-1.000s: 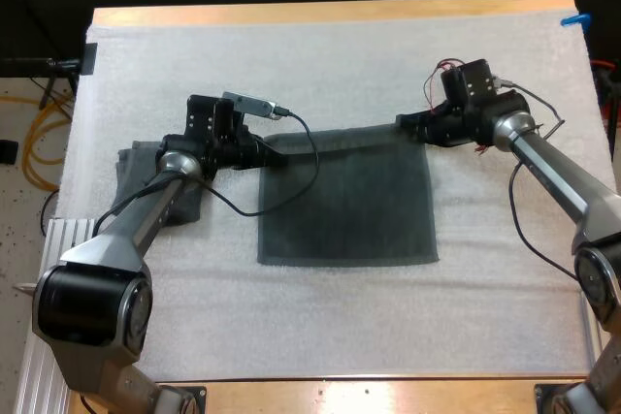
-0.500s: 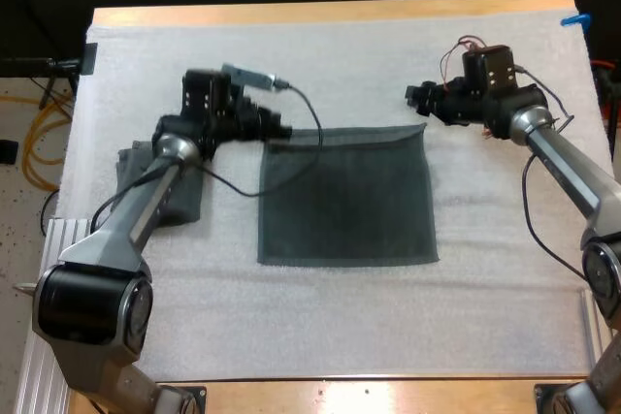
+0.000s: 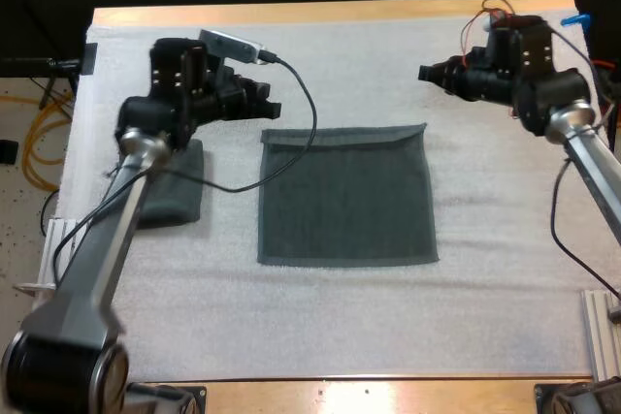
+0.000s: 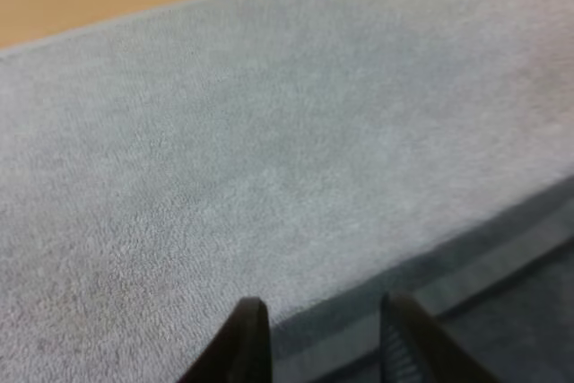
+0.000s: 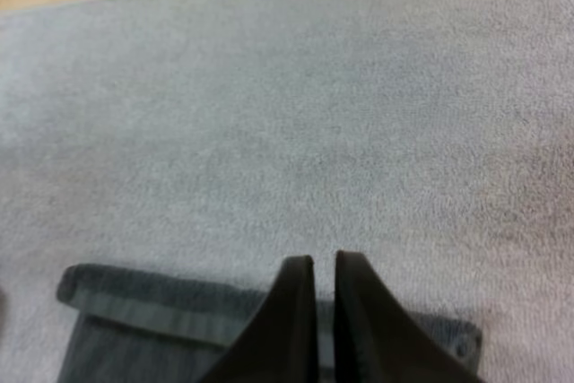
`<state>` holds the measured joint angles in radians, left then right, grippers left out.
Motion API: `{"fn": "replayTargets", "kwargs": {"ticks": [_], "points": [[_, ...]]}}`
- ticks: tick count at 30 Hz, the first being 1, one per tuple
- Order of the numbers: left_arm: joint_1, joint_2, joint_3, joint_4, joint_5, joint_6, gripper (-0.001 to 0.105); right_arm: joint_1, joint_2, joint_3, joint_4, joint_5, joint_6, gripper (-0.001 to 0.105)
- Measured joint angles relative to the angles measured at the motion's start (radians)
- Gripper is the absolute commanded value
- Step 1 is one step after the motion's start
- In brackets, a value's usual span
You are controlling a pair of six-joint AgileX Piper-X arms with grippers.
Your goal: Pick towel from pile fold and stack
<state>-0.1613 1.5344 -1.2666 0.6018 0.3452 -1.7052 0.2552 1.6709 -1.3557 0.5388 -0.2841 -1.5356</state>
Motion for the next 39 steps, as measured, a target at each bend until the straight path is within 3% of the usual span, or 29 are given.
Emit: {"fn": "replayTargets", "kwargs": {"ticks": [13, 20, 31, 39], "points": [[0.000, -0.295, -0.002, 0.343, 0.000, 0.000, 0.030, 0.104, -0.139, 0.000, 0.287, -0.040, -0.071, 0.000], [0.000, -0.380, -0.002, 0.518, -0.002, 0.000, 0.030, 0.190, -0.100, 0.000, 0.333, -0.040, -0.083, 0.000], [0.000, -0.403, 0.046, 0.572, 0.000, 0.000, 0.030, 0.202, 0.157, -0.026, 0.335, -0.037, -0.095, 0.000], [0.000, -0.403, 0.047, 0.572, 0.003, 0.000, 0.030, 0.202, 0.359, -0.220, 0.342, -0.040, -0.098, 0.000]]}}
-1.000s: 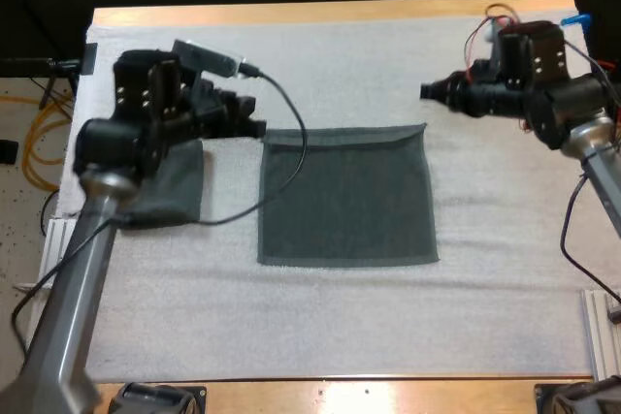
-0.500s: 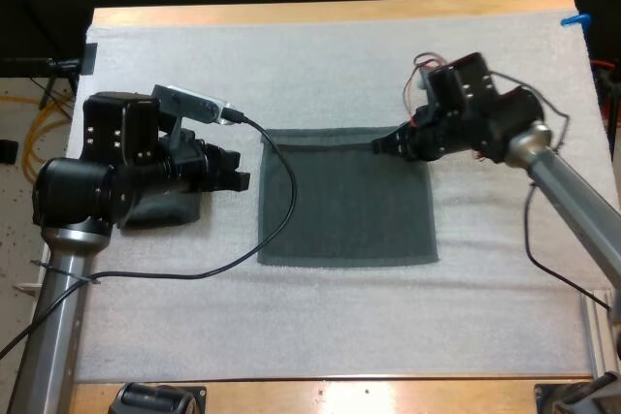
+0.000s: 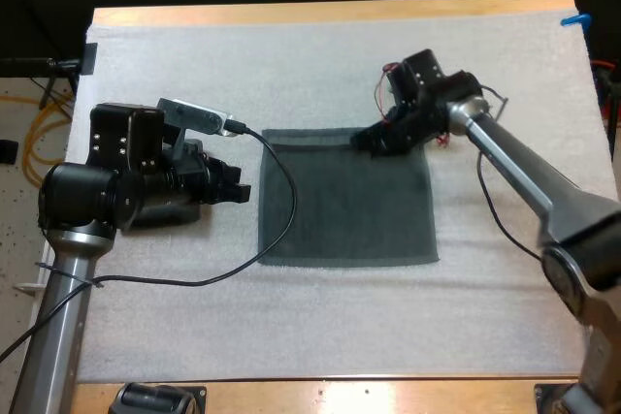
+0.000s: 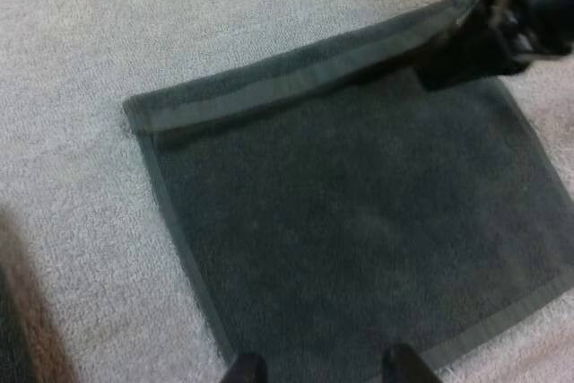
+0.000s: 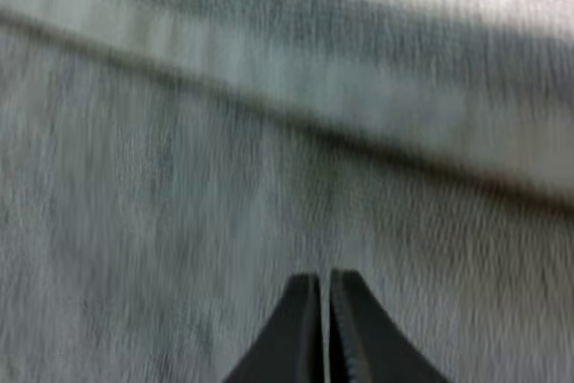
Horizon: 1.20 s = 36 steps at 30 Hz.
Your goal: Pick towel from pile fold and stack
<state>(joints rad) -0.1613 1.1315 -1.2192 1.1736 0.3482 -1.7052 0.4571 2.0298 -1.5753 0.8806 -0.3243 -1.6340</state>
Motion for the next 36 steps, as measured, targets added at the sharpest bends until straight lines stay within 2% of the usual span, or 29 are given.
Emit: {"fn": "replayTargets", "kwargs": {"ticks": [3, 6, 10, 23, 26, 32, 36], "points": [[0.000, 0.000, 0.000, 0.000, 0.000, 0.000, 0.030, 0.000, 0.083, -0.103, 0.034, -0.004, -0.001, 0.000], [0.000, 0.000, 0.000, 0.000, 0.000, 0.000, 0.030, 0.000, 0.115, -0.134, 0.037, -0.019, 0.018, 0.000], [0.000, 0.000, 0.000, 0.000, 0.000, 0.000, 0.030, 0.000, 0.137, -0.146, 0.038, -0.048, 0.039, 0.000], [0.000, 0.000, 0.000, 0.000, 0.000, 0.000, 0.030, 0.000, 0.195, -0.147, 0.026, -0.049, 0.064, 0.000], [0.000, 0.000, 0.000, 0.000, 0.000, 0.000, 0.030, 0.000, 0.197, -0.147, -0.021, -0.036, 0.078, 0.000], [0.000, 0.000, 0.000, 0.000, 0.000, 0.000, 0.030, 0.000, 0.197, -0.147, -0.253, 0.077, 0.198, 0.000], [0.000, 0.000, 0.000, 0.000, 0.000, 0.000, 0.030, 0.000, 0.186, -0.147, -0.354, 0.087, 0.238, 0.000]]}}
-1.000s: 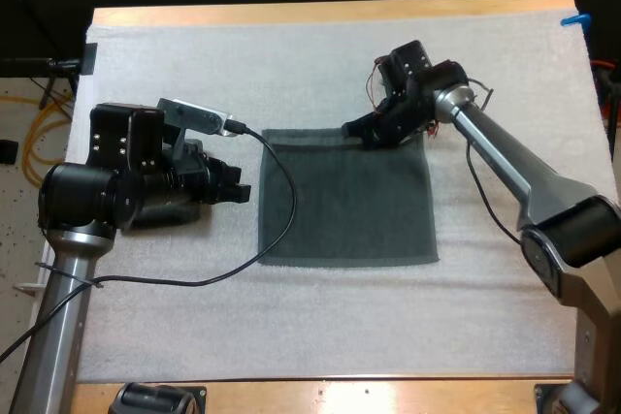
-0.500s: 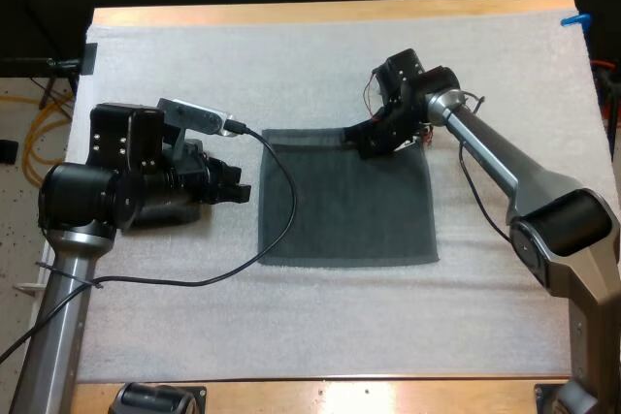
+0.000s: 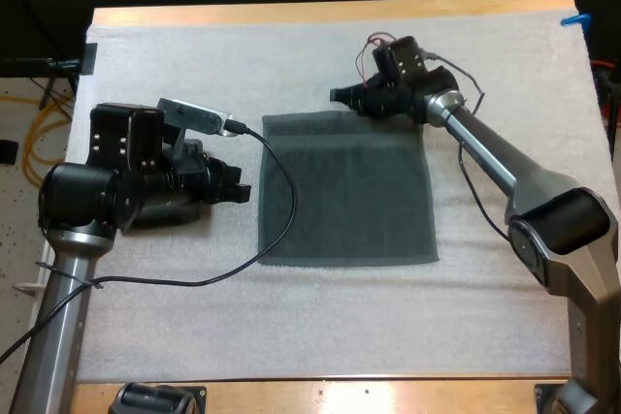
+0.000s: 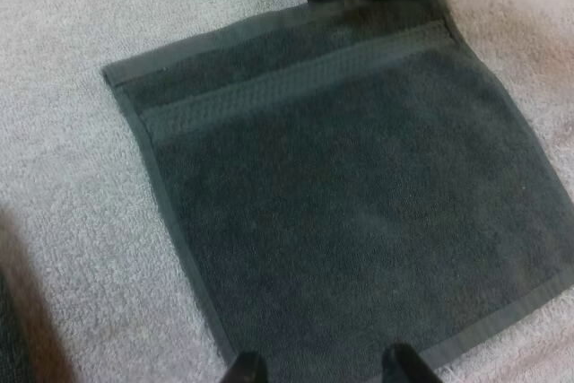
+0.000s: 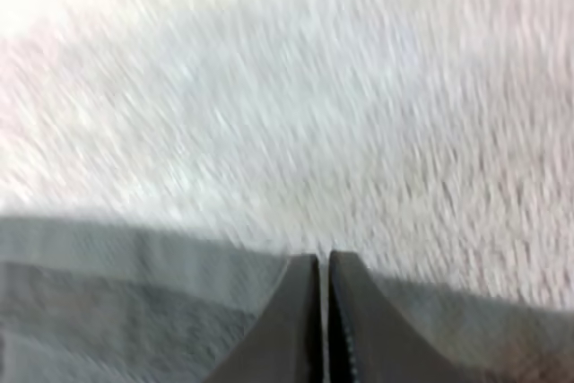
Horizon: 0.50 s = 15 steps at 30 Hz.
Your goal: Pick towel from pile fold and stack
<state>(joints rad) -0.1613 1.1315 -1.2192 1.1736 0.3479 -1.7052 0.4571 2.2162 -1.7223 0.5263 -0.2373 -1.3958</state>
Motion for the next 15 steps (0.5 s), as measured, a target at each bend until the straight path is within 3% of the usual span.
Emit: {"fn": "replayTargets", "kwargs": {"ticks": [11, 13, 15], "points": [[0.000, -0.012, 0.001, 0.000, 0.001, 0.001, 0.030, 0.000, -0.255, 0.000, 0.032, 0.094, -0.070, 0.000], [0.000, -0.033, 0.004, -0.002, 0.001, 0.002, 0.030, 0.000, -0.315, 0.000, 0.057, 0.099, -0.094, 0.007], [0.000, -0.062, 0.004, -0.002, 0.001, 0.002, 0.030, 0.000, -0.368, 0.000, 0.085, 0.100, -0.113, 0.021]]}}
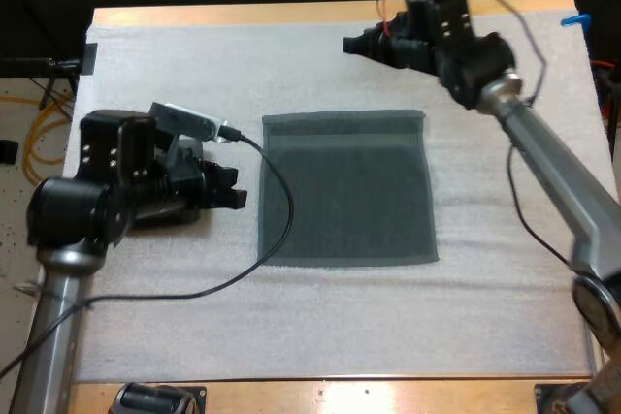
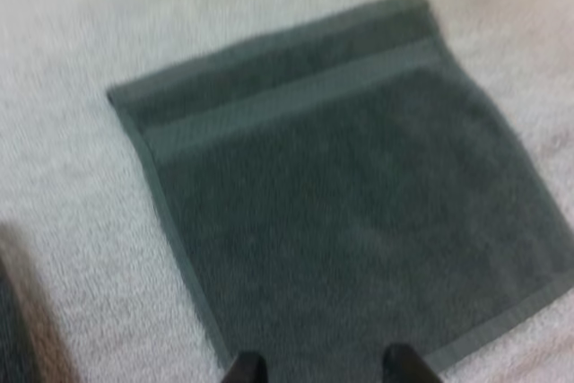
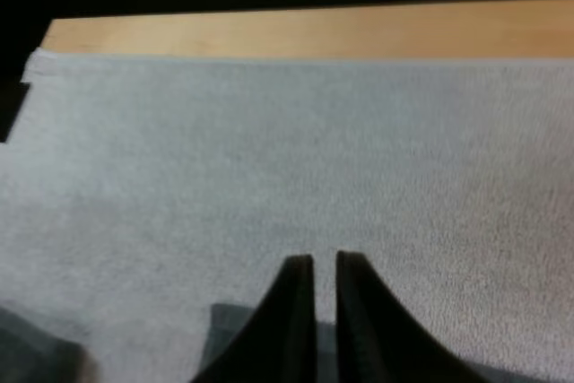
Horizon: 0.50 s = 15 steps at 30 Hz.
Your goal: Pick towel from pile fold and stack
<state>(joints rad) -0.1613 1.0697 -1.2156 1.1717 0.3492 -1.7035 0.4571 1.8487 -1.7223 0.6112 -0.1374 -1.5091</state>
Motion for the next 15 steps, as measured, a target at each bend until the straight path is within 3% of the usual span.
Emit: {"fn": "replayTargets", "kwargs": {"ticks": [4, 6, 15], "points": [[0.000, -0.064, 0.000, 0.000, 0.000, 0.000, 0.030, 0.000, -0.089, 0.000, 0.071, 0.000, -0.010, 0.068], [0.000, -0.098, 0.000, 0.000, 0.000, 0.000, 0.030, 0.000, -0.128, 0.000, 0.118, 0.000, -0.028, 0.082], [0.000, -0.264, 0.000, 0.070, -0.048, 0.000, 0.030, 0.000, -0.329, 0.000, 0.405, 0.003, -0.127, 0.080]]}}
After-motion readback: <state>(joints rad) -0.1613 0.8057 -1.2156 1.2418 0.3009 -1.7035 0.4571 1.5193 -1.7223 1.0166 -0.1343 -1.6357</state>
